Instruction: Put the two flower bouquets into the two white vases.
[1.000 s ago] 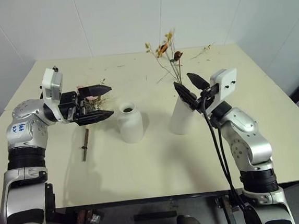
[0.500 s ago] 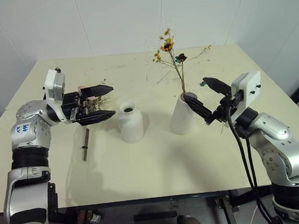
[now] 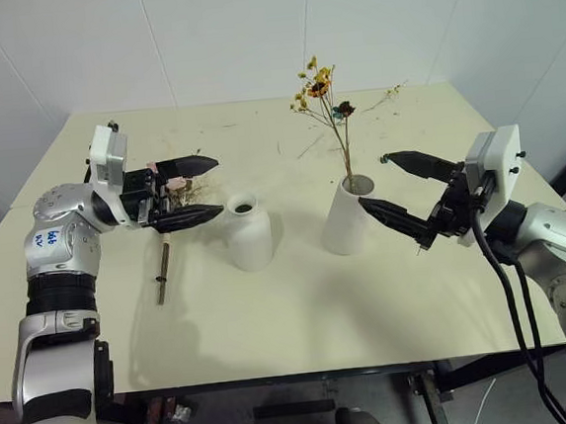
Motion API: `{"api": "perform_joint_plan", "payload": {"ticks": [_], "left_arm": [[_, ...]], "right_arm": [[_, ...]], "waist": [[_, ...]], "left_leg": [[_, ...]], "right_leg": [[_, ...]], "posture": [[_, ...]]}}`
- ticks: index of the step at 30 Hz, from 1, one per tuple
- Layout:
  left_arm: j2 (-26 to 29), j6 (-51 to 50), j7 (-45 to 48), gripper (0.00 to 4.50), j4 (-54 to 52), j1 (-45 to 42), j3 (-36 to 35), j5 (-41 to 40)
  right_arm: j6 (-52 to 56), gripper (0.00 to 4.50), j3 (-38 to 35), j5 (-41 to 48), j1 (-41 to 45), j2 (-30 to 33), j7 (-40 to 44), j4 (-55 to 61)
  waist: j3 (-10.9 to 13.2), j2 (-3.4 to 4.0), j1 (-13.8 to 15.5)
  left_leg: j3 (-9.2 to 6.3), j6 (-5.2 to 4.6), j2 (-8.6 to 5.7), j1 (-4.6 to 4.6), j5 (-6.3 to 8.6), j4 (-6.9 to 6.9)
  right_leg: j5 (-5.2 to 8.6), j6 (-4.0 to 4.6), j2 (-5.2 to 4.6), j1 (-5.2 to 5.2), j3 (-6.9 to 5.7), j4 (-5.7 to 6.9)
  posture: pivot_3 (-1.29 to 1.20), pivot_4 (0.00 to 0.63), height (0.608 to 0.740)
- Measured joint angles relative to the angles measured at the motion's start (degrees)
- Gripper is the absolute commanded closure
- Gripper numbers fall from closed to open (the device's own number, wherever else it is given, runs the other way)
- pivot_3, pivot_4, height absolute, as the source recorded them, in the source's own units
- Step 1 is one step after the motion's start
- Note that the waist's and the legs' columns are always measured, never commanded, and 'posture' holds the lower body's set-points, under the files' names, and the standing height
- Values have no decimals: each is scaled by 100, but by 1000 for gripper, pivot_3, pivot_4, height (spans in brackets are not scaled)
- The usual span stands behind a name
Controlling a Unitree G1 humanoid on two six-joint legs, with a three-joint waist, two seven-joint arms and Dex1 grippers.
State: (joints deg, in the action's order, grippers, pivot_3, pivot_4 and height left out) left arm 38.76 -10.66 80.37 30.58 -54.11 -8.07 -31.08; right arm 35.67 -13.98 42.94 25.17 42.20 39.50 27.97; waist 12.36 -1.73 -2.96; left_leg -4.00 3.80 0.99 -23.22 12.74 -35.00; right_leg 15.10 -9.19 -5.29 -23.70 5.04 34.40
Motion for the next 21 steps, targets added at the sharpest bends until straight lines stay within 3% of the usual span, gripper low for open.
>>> {"api": "perform_joint_plan", "payload": {"ticks": [4, 11, 16, 21], "left_arm": [[-1, -376, -1570, 0, -984, 705, -378, 188], [178, -1739, -3848, 0, -2755, 1737, -429, 911], [273, -3201, -4791, 0, -3726, 2231, -341, 1129], [178, -4498, -5389, 0, -4419, 2362, -283, 1112]], "right_arm": [[265, 25, -133, 391, 309, 844, 945, -436], [320, 25, -1, 682, 522, 1361, 2492, -917], [361, 25, 318, 653, 825, 1407, 3164, -1357], [358, 25, 569, 476, 1016, 1396, 3297, -1601]], "waist": [[0, 0, 1], [1, -3, 21], [2, -4, 15], [3, -5, 50]], "left_leg": [[-2, -7, 3, 1, 4, 0], [1, -6, 0, 1, 7, -6], [1, -5, 0, 1, 7, -6], [1, -2, -1, -3, 9, -5]], "right_leg": [[1, -3, 1, 1, -2, 0], [1, -9, 0, 5, 0, -11], [2, -6, 1, 5, -2, -11], [2, -7, 0, 4, -2, -21]], "posture": [[0, 150, 740], [0, 150, 740], [0, 150, 740], [0, 150, 740]]}}
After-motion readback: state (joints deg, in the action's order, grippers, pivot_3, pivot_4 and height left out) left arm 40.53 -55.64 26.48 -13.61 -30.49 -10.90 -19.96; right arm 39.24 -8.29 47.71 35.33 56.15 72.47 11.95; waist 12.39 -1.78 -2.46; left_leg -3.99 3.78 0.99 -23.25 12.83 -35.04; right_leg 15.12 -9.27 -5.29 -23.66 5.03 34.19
